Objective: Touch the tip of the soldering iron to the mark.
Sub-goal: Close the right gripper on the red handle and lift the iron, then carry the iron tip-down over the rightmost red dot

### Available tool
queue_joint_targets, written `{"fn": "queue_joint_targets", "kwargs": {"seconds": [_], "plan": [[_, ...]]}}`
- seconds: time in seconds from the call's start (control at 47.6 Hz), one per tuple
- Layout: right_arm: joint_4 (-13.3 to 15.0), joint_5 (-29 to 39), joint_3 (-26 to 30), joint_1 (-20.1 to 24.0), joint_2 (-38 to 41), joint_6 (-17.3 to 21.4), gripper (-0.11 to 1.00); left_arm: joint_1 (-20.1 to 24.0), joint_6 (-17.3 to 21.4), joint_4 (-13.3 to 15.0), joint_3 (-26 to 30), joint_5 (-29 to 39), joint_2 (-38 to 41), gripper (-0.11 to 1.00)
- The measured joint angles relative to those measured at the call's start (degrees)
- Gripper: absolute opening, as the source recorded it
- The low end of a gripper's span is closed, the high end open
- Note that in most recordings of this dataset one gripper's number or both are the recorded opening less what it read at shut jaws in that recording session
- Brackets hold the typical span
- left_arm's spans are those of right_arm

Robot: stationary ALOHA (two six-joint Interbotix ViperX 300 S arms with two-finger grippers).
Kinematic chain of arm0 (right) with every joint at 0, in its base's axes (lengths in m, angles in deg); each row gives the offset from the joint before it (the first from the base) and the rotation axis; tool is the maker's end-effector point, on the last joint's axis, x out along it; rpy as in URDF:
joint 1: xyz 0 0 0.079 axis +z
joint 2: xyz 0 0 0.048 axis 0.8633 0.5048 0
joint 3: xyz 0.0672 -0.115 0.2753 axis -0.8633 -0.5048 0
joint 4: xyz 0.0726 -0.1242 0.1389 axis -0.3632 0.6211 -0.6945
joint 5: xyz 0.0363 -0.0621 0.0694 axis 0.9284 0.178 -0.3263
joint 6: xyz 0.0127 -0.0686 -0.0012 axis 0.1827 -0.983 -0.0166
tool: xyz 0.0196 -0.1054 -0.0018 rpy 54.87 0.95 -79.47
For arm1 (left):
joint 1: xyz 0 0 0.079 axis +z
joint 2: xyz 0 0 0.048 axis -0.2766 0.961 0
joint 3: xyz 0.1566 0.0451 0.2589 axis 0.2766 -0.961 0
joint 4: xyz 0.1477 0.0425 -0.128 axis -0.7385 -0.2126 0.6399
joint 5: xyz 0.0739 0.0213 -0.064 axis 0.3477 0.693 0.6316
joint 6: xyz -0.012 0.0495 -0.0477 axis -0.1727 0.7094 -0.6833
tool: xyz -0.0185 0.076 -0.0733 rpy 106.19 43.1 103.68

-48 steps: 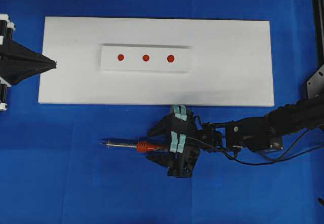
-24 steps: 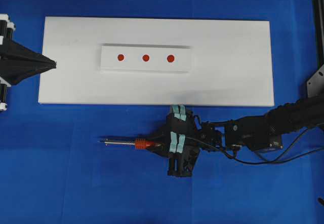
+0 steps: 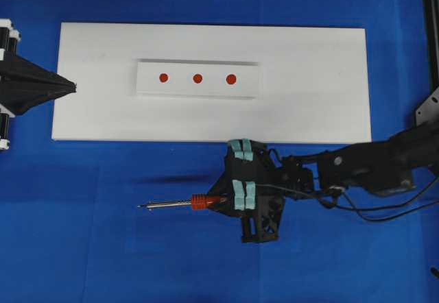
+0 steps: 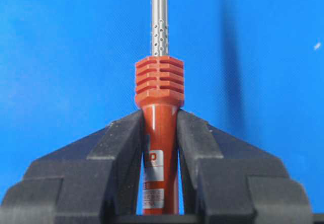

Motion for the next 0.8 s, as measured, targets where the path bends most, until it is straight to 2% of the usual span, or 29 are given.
{"fn": "queue_joint_targets", "kwargs": {"seconds": [0.168, 0.315, 0.483, 0.798], "plan": [[0.1, 6.9, 1.3, -0.9, -6.7, -3.3, 0.07, 0.0, -0.1, 0.0, -0.1, 0.0, 0.0, 0.00], [0.5, 11.3, 2.5, -1.4, -10.5, -4.1, 0.07, 0.0, -0.4, 0.0, -0.1, 0.0, -0.1, 0.00], [1.8, 12.6, 2.8, -1.7, -11.2, -4.0, 0.07, 0.0, -0.5, 0.0, -0.1, 0.0, -0.6, 0.00], [2.0, 12.7, 2.8, -1.8, -11.1, -4.1, 0.07, 0.0, -0.6, 0.0, 0.0, 0.0, -1.0, 0.00]]}}
